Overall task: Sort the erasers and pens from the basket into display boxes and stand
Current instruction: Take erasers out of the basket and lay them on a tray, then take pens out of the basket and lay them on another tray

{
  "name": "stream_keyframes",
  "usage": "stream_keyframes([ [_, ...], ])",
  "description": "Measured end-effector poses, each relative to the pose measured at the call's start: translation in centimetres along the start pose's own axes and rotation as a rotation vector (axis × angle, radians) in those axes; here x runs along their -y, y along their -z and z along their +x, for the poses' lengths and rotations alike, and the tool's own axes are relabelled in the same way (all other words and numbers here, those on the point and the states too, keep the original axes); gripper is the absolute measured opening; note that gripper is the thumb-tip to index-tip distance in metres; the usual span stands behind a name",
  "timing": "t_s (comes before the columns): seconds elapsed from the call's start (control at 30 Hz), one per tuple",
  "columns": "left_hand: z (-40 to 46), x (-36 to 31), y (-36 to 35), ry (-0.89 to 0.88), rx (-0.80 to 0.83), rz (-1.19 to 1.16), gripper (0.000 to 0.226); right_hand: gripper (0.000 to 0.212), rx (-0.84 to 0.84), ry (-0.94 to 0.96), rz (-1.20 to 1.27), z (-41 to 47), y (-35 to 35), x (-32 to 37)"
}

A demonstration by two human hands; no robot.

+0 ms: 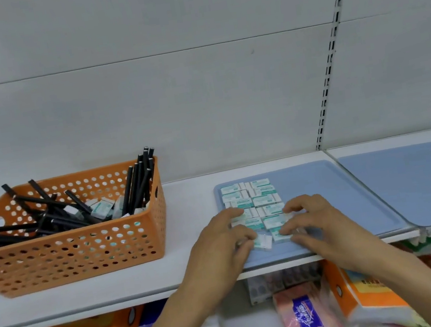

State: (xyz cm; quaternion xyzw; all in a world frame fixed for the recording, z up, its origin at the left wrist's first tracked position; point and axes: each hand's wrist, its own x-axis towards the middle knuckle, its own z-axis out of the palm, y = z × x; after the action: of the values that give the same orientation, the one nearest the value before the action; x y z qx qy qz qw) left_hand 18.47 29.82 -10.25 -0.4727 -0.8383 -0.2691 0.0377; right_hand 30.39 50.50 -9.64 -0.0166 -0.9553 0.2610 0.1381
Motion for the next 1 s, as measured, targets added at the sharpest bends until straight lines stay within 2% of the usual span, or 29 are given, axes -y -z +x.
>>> stream_keyframes([
  [0.17,0.1,-0.1,0.0,-0.013,-0.06,0.066,0.012,0.025,-0.018,-0.047,0.047,0.2,-0.5,0.1],
  [0.33,0.3,-0.1,-0.3,-0.084,-0.141,0.178,0.019,0.029,-0.092,-0.059,0.059,0.2,-1.4,0.2],
  [0.4,0.4,0.2,-0.2,-0.119,-0.154,0.195,0.021,0.023,-0.095,-0.071,0.075,0.4,-1.2,0.5],
  [0.47,0.5,-0.2,0.4,-0.093,-0.098,0.157,0.022,0.009,-0.09,-0.076,0.069,0.7,-0.9,0.8],
  [0.63,0.6,-0.6,2.6,-0.067,0.069,0.136,0.038,0.021,-0.134,-0.15,0.025,0.4,-1.1,1.2],
  [0.73,-1.0,-0.3,6.1,-0.177,-0.031,0.0,0.04,0.04,-0.221,-0.13,-0.021,0.8,-1.4,1.8],
  [0.77,-1.8,0.0,7.9,-0.23,-0.093,-0.042,0.037,0.038,-0.231,-0.114,-0.004,1.3,-1.2,2.4],
  [0.83,-3.3,1.6,12.4,-0.268,-0.197,-0.068,0.03,0.023,-0.258,-0.059,0.083,3.2,-0.5,6.3],
  [0.9,-4.3,4.4,17.4,-0.173,-0.262,-0.006,0.024,0.003,-0.283,0.029,0.15,5.8,-0.4,11.1],
  [1.0,-4.8,9.7,23.6,0.099,-0.293,0.038,0.017,0.015,-0.258,0.21,0.155,10.3,-0.9,18.2],
])
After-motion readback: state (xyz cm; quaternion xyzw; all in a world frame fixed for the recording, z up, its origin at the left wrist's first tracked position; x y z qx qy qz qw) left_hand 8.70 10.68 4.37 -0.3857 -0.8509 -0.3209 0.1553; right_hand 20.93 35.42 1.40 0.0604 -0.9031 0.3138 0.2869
